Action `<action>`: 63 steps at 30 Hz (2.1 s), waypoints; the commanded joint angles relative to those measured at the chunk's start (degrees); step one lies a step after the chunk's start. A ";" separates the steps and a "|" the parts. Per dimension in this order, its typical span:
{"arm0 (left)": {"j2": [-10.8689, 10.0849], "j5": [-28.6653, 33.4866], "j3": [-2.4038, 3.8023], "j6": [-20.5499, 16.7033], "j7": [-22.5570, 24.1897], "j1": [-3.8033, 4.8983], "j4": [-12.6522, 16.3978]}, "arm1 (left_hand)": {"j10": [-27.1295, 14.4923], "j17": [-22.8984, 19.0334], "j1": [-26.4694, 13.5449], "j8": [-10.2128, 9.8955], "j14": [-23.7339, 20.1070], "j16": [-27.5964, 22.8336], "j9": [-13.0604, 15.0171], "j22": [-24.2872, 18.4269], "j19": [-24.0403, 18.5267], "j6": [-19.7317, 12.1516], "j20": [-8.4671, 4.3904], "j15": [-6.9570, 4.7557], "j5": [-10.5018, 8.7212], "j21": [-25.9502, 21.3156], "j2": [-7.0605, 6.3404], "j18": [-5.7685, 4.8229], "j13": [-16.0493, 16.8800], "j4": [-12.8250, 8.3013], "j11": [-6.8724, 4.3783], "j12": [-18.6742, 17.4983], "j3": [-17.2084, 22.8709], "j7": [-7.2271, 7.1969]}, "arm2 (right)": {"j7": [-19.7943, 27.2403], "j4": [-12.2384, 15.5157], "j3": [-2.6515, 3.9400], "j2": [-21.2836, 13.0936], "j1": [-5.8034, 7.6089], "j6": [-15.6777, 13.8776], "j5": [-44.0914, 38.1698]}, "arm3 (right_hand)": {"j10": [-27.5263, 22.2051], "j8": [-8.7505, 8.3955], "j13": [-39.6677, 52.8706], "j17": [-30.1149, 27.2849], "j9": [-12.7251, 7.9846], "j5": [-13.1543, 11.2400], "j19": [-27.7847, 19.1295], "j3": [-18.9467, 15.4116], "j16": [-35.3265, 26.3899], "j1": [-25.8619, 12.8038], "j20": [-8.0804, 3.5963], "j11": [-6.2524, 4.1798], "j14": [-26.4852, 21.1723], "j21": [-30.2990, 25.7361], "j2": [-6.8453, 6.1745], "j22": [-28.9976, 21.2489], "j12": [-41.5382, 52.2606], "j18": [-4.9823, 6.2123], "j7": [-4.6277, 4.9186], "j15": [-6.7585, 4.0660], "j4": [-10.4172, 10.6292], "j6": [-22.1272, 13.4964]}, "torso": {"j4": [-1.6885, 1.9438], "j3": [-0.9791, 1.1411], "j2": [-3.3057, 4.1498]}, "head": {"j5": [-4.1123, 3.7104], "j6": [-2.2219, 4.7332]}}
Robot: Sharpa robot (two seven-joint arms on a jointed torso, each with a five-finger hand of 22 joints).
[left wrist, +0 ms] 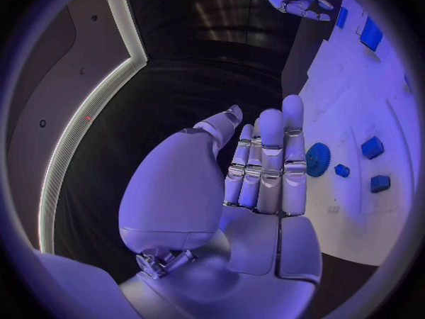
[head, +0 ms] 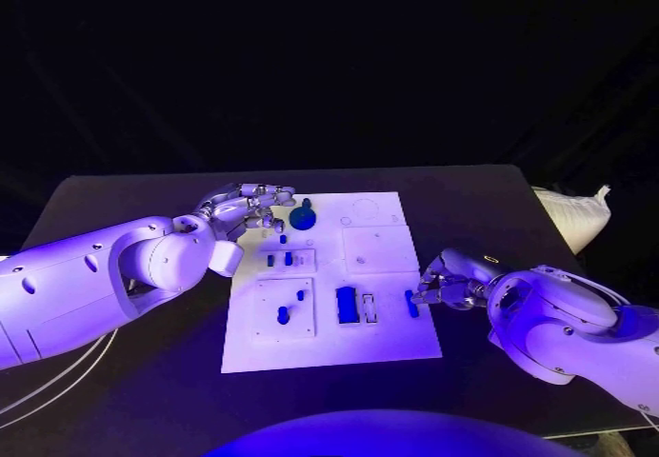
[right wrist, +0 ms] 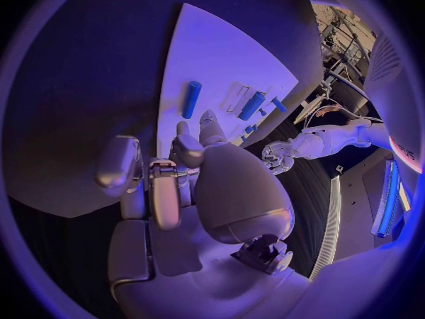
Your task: Assemble the parts on the task board
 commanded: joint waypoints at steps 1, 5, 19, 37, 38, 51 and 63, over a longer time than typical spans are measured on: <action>0.16 -0.21 0.02 1.05 0.37 -0.01 0.13 | -0.38 -0.07 -0.06 0.29 -0.27 -0.01 0.01 -0.07 -0.12 -0.54 0.18 0.03 -0.17 -0.38 0.71 1.00 -0.05 -0.03 -0.14 0.21 -0.31 -0.04 | 0.23 -0.66 -0.01 0.34 -0.13 3.57 -3.78 | -0.34 -0.11 -0.48 11.17 -0.07 0.48 -0.55 -0.19 -0.43 -0.91 -0.02 -0.29 5.25 -0.44 -0.46 -0.29 -0.79 -0.24 -0.25 0.24 0.91 1.03 | 0.20 -0.01 0.02 | -0.16 0.14; 0.16 -0.21 0.02 1.08 0.38 -0.03 0.14 | -0.38 -0.07 -0.06 0.29 -0.27 -0.01 0.01 -0.07 -0.12 -0.54 0.18 0.03 -0.17 -0.38 0.71 1.00 -0.05 -0.03 -0.14 0.21 -0.31 -0.04 | 0.06 -1.70 -0.02 1.38 -0.57 4.11 -4.60 | -0.36 -0.17 -0.79 10.96 -0.10 0.74 -0.63 -0.33 -0.55 -1.47 -0.09 -0.39 5.21 -0.60 -0.62 -0.48 -1.22 -0.20 -0.37 0.15 1.51 1.50 | 0.34 0.02 0.04 | -0.07 0.05; 0.00 -0.21 0.02 1.06 0.32 -0.07 0.18 | -0.38 -0.07 -0.06 0.29 -0.27 -0.01 0.01 -0.07 -0.12 -0.54 0.18 0.03 -0.17 -0.38 0.71 1.00 -0.05 -0.03 -0.14 0.21 -0.31 -0.04 | -0.23 -4.10 -0.05 4.22 -1.52 5.56 -7.34 | -0.13 -0.31 -0.77 10.83 -0.10 0.77 -0.68 -0.45 -0.64 -2.17 -0.18 -0.50 5.18 -0.74 -0.79 -0.62 -1.18 -0.18 -0.53 0.05 2.46 2.02 | 0.22 -0.02 0.03 | 0.45 -0.31; -0.08 -0.21 0.00 1.28 0.01 -0.08 0.15 | -0.49 -0.12 0.04 0.34 -0.34 0.02 0.01 -0.15 -0.13 -0.59 0.19 0.04 -0.17 -0.47 0.80 1.01 -0.05 -0.05 -0.13 0.33 -0.42 -0.03 | -0.60 -5.16 -0.70 6.99 -2.33 18.31 -22.07 | 0.23 -0.77 -0.38 11.24 0.12 -3.27 -0.20 2.65 -0.48 3.01 -0.68 -1.12 5.28 -0.40 -1.26 0.24 -0.90 -0.37 -1.15 -0.50 -0.01 3.33 | 0.27 -0.02 -0.03 | 0.60 -0.60; -0.09 -0.21 0.00 1.28 0.00 -0.08 0.16 | -0.51 -0.13 0.04 0.35 -0.35 0.02 0.01 -0.16 -0.13 -0.60 0.19 0.05 -0.17 -0.48 0.80 1.01 -0.05 -0.06 -0.13 0.35 -0.45 -0.03 | -0.60 -5.17 -0.71 7.03 -2.36 18.47 -22.38 | 0.22 -0.80 -0.39 11.25 0.13 -3.29 -0.19 2.86 -0.48 3.30 -0.70 -1.14 5.28 -0.39 -1.26 0.27 -0.94 -0.37 -1.17 -0.52 -0.20 3.37 | 0.26 -0.03 -0.03 | 0.60 -0.61; -0.16 -0.48 -0.04 1.47 -0.12 -0.11 0.25 | -0.51 -0.13 0.04 0.35 -0.35 0.02 0.01 -0.16 -0.13 -0.60 0.19 0.05 -0.17 -0.48 0.80 1.01 -0.05 -0.06 -0.13 0.35 -0.45 -0.03 | -0.72 -4.68 -0.76 7.17 -2.51 9.65 -19.29 | 0.54 -1.74 0.30 11.35 0.11 -0.80 0.02 9.82 -0.47 7.40 -1.02 -1.34 5.30 -0.31 1.16 0.52 -0.36 -0.43 -1.22 -0.73 -3.34 3.34 | 0.28 0.03 -0.05 | 0.52 -0.52; -0.22 -0.49 -0.06 1.58 -0.12 -0.24 0.39 | -0.51 -0.13 0.04 0.35 -0.35 0.02 0.01 -0.16 -0.13 -0.60 0.19 0.05 -0.17 -0.48 0.80 1.01 -0.05 -0.06 -0.13 0.35 -0.45 -0.03 | -0.10 -1.11 -0.42 6.48 -2.45 -6.14 -5.47 | 0.65 -3.15 -0.46 11.85 0.60 -0.35 0.09 25.32 -0.25 0.30 -0.59 -0.93 5.41 -0.20 -3.96 0.86 -1.85 -0.45 -0.84 -0.34 -3.39 3.39 | 0.29 -0.01 0.03 | 0.62 -0.45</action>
